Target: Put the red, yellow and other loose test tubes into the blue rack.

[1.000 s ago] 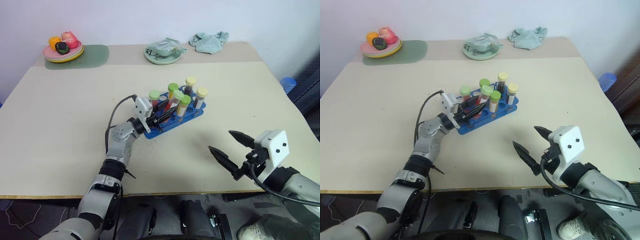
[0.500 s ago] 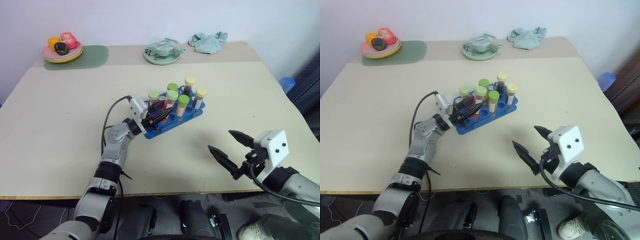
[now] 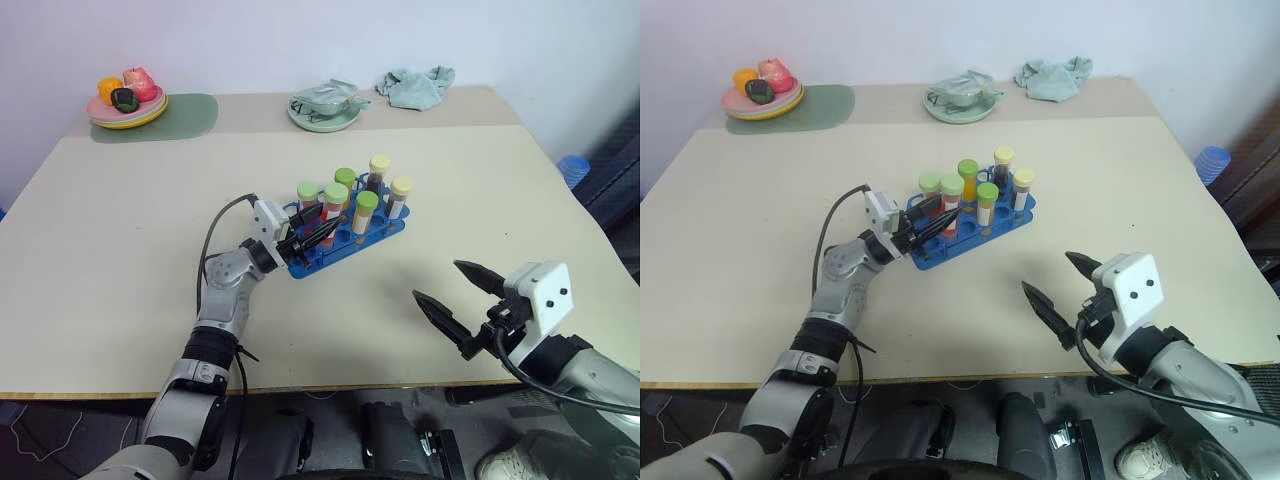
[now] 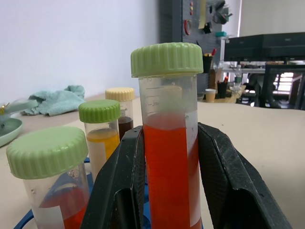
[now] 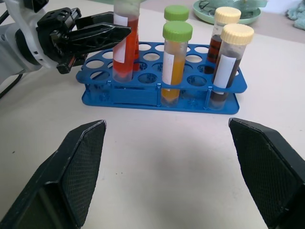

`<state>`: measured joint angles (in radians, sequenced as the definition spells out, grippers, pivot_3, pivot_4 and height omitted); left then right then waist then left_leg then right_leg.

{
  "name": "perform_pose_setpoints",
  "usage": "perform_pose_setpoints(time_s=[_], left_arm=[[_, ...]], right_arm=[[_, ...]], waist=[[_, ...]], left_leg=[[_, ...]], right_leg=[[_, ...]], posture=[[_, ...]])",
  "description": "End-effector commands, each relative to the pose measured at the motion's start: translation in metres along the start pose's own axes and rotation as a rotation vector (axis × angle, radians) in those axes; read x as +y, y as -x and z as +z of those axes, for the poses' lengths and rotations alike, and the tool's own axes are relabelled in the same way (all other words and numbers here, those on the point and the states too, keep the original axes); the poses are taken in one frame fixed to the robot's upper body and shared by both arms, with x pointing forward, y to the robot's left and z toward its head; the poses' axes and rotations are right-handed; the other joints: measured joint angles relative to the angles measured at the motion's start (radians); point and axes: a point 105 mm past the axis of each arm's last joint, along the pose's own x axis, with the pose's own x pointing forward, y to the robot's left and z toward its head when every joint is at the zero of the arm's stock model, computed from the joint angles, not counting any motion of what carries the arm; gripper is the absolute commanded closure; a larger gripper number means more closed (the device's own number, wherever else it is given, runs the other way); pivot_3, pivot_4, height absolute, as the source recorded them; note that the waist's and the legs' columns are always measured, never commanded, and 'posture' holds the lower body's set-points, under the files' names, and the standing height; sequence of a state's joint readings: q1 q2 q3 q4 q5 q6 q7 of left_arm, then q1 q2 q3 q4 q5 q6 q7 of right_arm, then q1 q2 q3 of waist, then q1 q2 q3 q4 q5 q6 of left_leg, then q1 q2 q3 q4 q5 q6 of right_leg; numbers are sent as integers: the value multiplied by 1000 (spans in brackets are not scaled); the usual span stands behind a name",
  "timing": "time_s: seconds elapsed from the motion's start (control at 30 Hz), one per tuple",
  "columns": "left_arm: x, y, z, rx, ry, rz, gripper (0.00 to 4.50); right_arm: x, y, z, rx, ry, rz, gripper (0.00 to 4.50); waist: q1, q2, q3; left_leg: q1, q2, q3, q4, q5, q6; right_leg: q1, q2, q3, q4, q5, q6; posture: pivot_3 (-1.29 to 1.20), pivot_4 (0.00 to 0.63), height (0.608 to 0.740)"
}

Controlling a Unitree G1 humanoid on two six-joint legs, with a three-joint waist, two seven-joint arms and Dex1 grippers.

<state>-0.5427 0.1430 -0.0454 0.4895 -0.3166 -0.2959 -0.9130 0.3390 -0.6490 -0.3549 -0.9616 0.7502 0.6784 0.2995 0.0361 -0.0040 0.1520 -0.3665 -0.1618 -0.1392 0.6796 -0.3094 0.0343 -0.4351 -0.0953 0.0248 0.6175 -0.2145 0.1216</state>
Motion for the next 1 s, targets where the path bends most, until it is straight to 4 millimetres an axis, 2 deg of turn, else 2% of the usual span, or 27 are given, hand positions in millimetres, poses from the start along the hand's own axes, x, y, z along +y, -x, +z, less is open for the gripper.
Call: perform_pose_setpoints(time_s=[0.03,0.13,0.2,0.3,0.6,0.83,0.97,1.0], left_arm=[[5,21,-26,110,55,43,3079],[8,17,-22,91,45,50,3079],[10,11,-19,75,45,55,3079],[12,2,-15,55,35,57,3079],[13,-5,-13,33,29,57,3079],[7,13,-20,72,18,23,3079],[6,19,-15,73,8,5,3079],[8,19,-13,67,9,11,2774]], right_arm=[[5,2,9,-41,29,5,274],[5,2,8,-42,28,4,274],[5,2,8,-43,29,5,274],[4,1,8,-45,32,6,274],[3,3,6,-45,33,0,274],[4,3,6,-46,34,-2,274],[4,2,7,-47,35,2,274],[4,1,8,-49,35,4,274]], waist=[[0,1,-1],[0,1,-1],[1,1,-1],[1,1,0],[3,0,0],[2,0,0],[4,0,0],[3,0,0]], left_leg=[[1,0,0,0,0,0],[5,0,0,-2,0,1],[10,0,0,-4,-4,7],[10,0,0,-4,-4,7],[9,0,0,-4,-5,7],[9,1,0,-4,-5,7],[9,1,0,-5,-5,7],[9,1,0,-6,-5,7]], right_leg=[[1,0,0,0,0,0],[5,0,0,-2,0,0],[8,0,0,-3,0,0],[8,0,0,-3,0,0],[8,0,0,-4,-1,1],[8,0,0,-4,-1,1],[7,1,0,-4,-1,1],[7,0,0,-4,-1,1]], posture=[[0,150,740],[0,150,740],[0,150,740],[0,150,740],[0,150,740],[0,150,740],[0,150,740],[0,150,740]])
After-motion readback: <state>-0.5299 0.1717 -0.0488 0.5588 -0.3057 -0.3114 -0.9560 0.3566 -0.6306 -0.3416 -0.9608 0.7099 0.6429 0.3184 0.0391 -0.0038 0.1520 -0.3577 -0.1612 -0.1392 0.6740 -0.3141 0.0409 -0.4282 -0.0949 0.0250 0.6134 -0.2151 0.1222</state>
